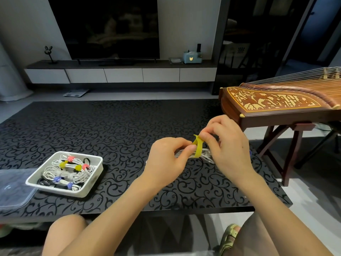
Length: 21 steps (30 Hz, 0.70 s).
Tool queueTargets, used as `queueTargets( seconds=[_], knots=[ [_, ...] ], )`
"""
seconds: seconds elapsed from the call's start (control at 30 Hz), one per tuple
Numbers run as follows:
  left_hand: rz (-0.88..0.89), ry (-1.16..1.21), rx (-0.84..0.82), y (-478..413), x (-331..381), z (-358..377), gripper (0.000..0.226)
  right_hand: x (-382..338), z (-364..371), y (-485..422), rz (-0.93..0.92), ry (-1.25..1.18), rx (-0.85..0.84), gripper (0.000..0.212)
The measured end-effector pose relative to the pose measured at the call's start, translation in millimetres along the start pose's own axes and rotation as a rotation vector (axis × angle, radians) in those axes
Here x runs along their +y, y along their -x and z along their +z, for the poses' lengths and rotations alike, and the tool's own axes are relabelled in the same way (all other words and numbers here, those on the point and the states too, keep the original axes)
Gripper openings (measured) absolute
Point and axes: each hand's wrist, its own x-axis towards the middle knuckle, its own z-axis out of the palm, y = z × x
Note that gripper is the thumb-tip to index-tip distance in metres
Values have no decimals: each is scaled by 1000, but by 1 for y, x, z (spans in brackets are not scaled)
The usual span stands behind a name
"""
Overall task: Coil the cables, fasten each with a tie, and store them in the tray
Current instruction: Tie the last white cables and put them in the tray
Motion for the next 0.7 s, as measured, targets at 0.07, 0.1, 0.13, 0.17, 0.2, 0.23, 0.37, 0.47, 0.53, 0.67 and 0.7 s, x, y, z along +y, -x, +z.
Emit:
queueTargets(
  seconds=[0.07, 0.1, 0.13, 0.17, 0.2, 0.23, 0.37, 0.47, 0.53, 0.67, 0.7],
  knots=[
    [-52, -58, -59, -4, 0, 0, 12, -3, 1, -1, -97, 36, -13, 24],
    [-93, -92, -94, -7, -1, 0, 10, -5, 2, -2, -148, 54, -20, 26],
    [-141, -117, -123, -9, -2, 1, 10, -6, 2, -4, -195, 77, -20, 26],
    [-180, -128, -140, -11, -4, 1, 10, -6, 2, -7, -234, 96, -14, 27],
    [-205, -138, -147, -12, -5, 1, 10, -6, 2, -10, -254, 94, -8, 27],
    [-213, -159, -147, -14, -5, 3, 10, -5, 2, -12, -240, 70, 1, 26],
    [-211, -290, -80, -14, -7, 6, 13, -5, 8, -8, 176, -352, 14, 19],
    [-135, -393, -85, -16, -12, 9, 15, -12, 14, 2, 400, -750, -21, 20],
    [-74, -472, -156, -19, -14, 9, 16, -13, 17, 7, 435, -863, -39, 21],
    [-187, -233, -356, -28, -14, 2, 24, -10, 16, 8, 423, -888, -11, 20],
    [-296, 31, -430, -29, -14, 0, 20, -9, 14, 8, 432, -916, 1, 20]
  ],
)
